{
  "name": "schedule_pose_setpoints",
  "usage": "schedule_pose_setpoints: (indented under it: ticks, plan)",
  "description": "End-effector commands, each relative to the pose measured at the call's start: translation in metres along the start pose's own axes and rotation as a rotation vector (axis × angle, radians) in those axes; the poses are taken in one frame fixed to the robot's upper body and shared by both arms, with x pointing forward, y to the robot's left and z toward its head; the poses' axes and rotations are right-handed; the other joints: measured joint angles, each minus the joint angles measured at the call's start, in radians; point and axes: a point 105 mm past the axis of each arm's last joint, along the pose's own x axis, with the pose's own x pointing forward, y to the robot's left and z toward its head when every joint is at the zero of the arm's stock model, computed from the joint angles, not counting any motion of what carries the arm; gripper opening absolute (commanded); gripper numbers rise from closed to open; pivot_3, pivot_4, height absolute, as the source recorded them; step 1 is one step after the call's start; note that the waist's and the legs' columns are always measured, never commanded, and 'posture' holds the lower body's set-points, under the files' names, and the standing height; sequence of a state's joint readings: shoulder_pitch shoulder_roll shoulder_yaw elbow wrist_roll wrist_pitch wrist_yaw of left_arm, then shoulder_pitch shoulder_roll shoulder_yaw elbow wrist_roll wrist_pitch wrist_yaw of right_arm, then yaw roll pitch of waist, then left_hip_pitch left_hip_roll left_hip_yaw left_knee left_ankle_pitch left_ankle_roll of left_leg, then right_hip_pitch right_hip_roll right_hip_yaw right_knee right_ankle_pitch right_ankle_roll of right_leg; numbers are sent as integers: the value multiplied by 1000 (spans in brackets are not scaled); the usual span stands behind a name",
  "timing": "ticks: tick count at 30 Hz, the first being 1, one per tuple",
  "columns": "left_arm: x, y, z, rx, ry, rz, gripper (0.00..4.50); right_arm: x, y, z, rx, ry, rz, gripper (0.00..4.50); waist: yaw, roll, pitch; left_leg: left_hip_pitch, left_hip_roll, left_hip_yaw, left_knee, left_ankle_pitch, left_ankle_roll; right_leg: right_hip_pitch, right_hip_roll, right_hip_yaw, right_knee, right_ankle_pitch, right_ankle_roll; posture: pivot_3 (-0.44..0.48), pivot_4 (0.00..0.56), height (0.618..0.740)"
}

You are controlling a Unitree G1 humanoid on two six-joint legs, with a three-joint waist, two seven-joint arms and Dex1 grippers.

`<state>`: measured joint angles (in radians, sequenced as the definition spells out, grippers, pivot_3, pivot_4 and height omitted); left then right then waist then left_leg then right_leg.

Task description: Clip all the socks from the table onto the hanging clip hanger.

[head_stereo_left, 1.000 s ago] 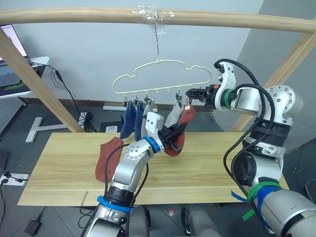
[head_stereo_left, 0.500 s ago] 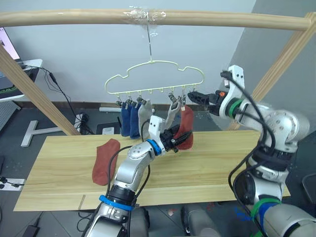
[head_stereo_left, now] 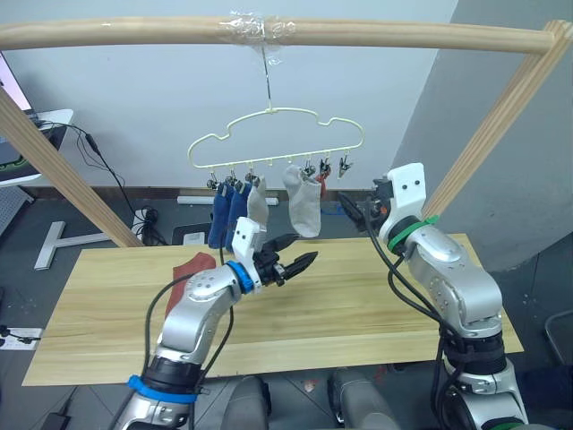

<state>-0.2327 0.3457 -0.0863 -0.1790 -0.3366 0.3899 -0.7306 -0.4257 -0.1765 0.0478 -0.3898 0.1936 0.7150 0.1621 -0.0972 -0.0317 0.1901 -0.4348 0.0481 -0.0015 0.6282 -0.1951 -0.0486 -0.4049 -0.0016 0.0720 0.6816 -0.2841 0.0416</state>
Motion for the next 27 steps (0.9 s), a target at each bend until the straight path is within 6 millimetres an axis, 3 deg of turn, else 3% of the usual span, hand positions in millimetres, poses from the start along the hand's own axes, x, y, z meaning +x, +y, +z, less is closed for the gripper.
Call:
schedule_pose_setpoints:
  ticks: [1,5,10,18,27]
  plan:
    - [-15,4,35,93,-85,9,3150,-2,4,13,-24,-82,-48,3631,3,0,0,0,0,0,0,0,0,0,0,0,0,0,0,-70,149,740]
    - [-24,11,52,137,-111,37,3150,2,7,12,2,-104,-85,3631,10,0,0,0,0,0,0,0,0,0,0,0,0,0,0,-67,146,740]
    - [-22,9,61,155,-132,42,3150,9,8,7,30,-105,-132,2122,14,0,0,0,0,0,0,0,0,0,0,0,0,1,-1,-54,144,740]
    - [-19,-5,75,177,-172,3,3150,25,-1,4,65,-101,-205,2122,15,0,0,0,0,0,0,0,0,0,0,0,0,1,-2,-34,143,740]
    - [-21,-4,77,195,-168,8,3150,42,0,5,82,-99,-218,2122,17,0,0,0,0,0,0,0,0,0,0,0,0,1,-2,-16,151,740]
